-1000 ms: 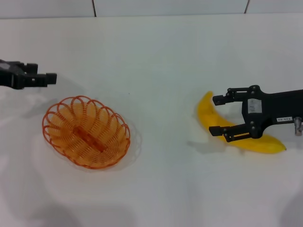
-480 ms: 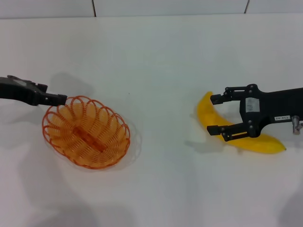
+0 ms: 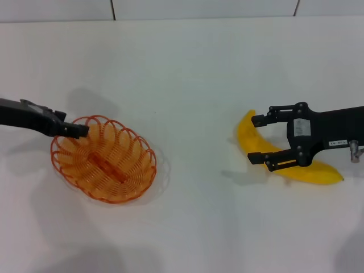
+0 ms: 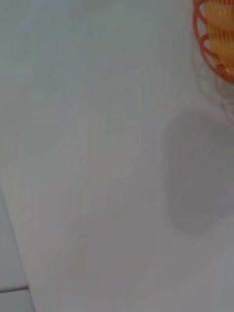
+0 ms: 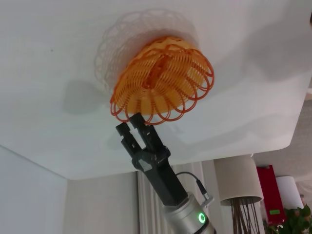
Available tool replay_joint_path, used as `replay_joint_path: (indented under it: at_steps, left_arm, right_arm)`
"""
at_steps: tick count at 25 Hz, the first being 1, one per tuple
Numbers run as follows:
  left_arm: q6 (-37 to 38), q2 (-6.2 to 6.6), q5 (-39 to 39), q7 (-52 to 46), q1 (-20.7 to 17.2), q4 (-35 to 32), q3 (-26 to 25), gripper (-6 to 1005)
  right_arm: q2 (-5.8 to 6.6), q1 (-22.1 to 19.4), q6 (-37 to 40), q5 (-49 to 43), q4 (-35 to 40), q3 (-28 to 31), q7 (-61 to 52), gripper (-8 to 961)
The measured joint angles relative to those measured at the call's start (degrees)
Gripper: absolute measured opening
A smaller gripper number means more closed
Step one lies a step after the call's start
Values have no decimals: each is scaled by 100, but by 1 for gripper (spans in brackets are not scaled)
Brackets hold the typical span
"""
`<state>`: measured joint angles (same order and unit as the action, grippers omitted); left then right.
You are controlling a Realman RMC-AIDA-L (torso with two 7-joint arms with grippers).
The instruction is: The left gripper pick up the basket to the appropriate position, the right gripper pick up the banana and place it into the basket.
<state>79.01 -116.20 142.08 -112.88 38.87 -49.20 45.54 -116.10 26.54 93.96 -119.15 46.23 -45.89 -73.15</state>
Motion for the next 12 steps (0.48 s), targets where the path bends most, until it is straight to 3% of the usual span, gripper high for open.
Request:
replay_joint_path:
  at_steps: [12]
  left_arm:
    - [-288, 1, 300, 31, 226, 484, -1, 777]
  right_arm:
    - [0, 10, -1, -11, 0, 1, 7, 835]
